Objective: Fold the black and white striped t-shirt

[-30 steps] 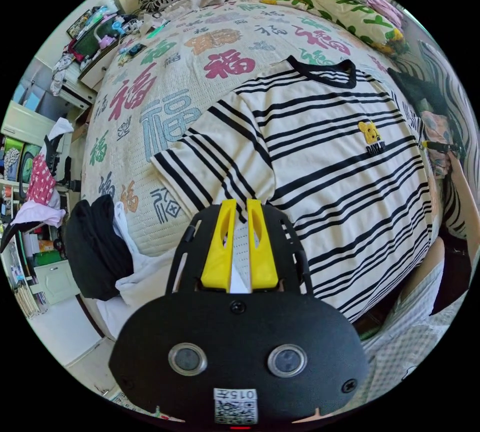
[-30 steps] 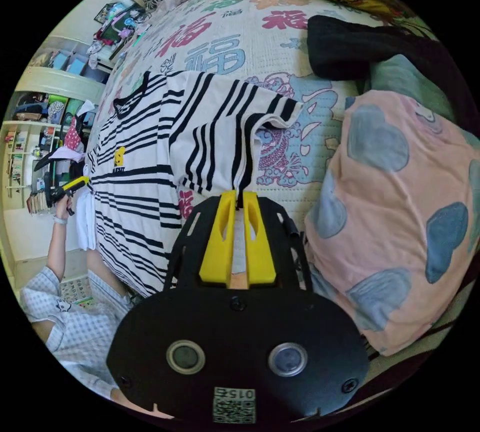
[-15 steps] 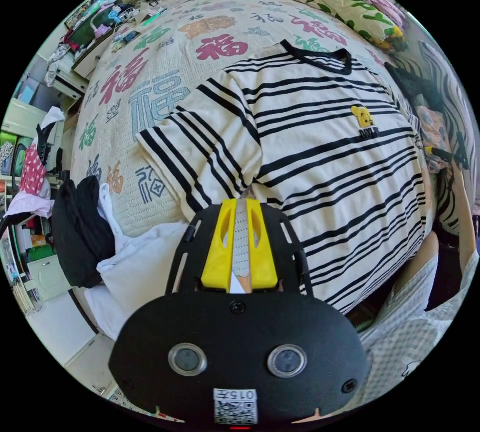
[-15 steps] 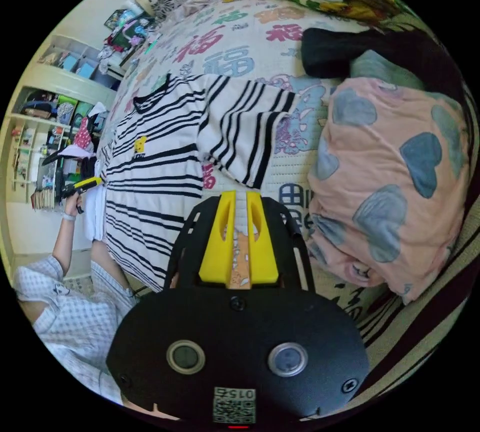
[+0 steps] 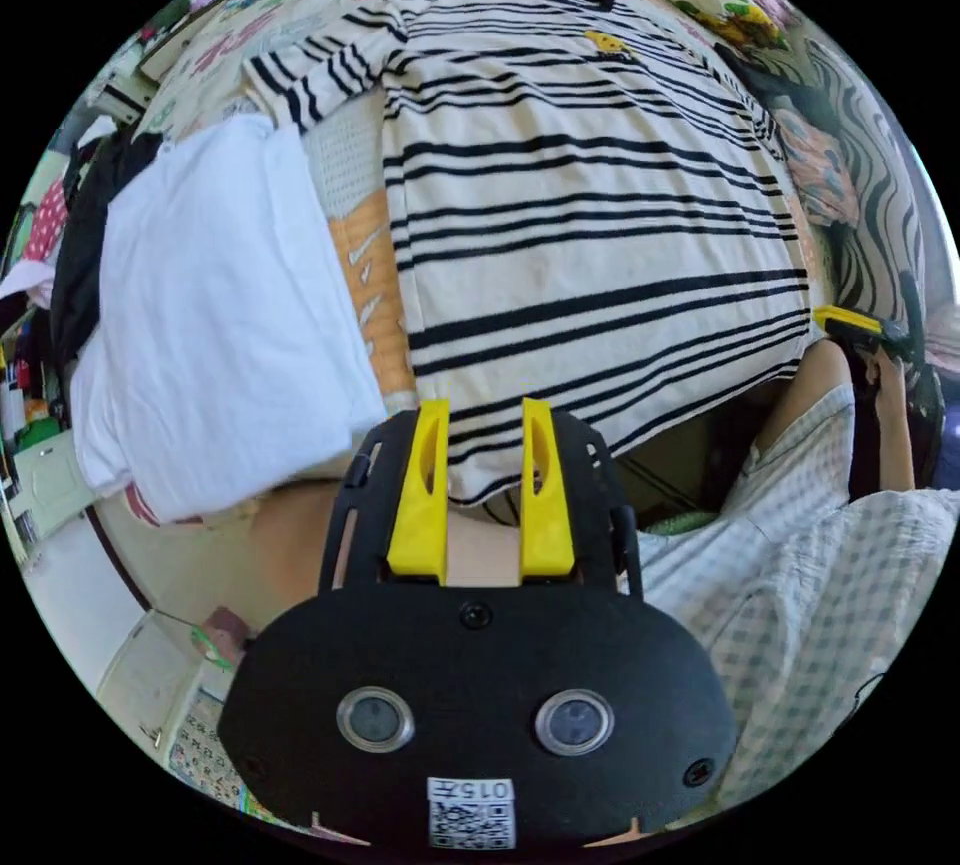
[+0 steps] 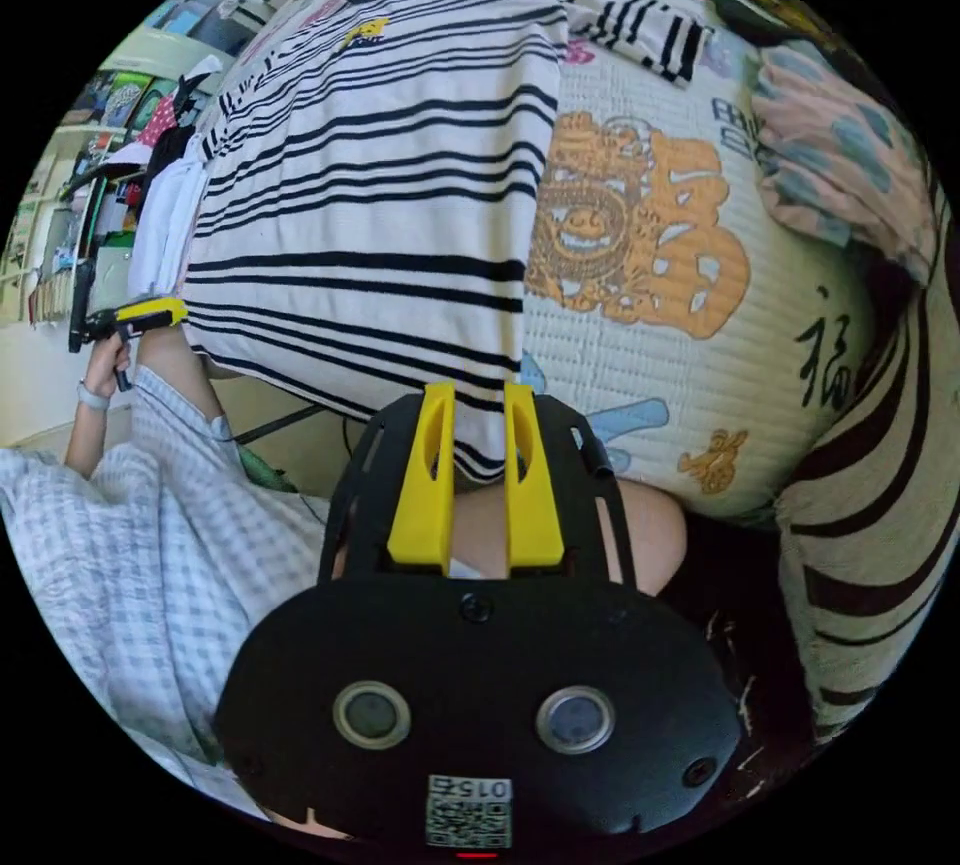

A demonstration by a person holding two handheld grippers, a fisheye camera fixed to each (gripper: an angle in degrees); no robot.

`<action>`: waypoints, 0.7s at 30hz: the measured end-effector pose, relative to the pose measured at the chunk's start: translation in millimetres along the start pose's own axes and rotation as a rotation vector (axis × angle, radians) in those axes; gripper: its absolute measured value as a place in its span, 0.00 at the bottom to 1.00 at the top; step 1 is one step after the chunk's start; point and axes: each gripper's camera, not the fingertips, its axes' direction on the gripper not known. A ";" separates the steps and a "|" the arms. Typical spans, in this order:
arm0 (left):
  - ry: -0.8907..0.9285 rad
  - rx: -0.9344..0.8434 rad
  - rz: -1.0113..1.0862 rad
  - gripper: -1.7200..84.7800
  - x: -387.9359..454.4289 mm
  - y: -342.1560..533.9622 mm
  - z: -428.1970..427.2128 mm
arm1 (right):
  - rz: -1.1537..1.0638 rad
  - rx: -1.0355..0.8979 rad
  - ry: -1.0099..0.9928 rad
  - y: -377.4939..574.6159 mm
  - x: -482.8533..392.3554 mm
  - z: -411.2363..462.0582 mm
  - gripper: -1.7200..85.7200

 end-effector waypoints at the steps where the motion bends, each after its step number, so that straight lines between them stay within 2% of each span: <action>1: 0.035 -0.009 -0.020 0.13 -1.2 4.5 13.9 | 0.015 -0.011 -0.036 3.4 2.7 5.7 0.11; 3: 0.040 -0.035 -0.027 0.11 1.2 5.0 35.4 | 0.056 -0.048 -0.144 10.6 10.1 29.9 0.09; 7: -0.005 -0.078 0.023 0.03 19.1 1.8 62.9 | 0.018 -0.072 -0.130 17.7 9.0 34.7 0.04; 13: -0.106 -0.054 0.083 0.02 46.3 8.3 92.5 | -0.025 -0.089 -0.082 42.3 0.1 36.7 0.02; 16: -0.159 -0.170 0.085 0.03 58.7 -0.2 119.9 | -0.056 -0.100 -0.011 48.4 -10.2 48.6 0.02; 19: -0.148 -0.069 0.064 0.04 75.3 15.3 101.4 | -0.043 -0.015 -0.027 69.9 -12.2 32.9 0.02; 21: -0.154 0.052 0.090 0.05 91.7 18.2 80.8 | -0.010 0.240 -0.018 103.2 -14.2 -2.9 0.02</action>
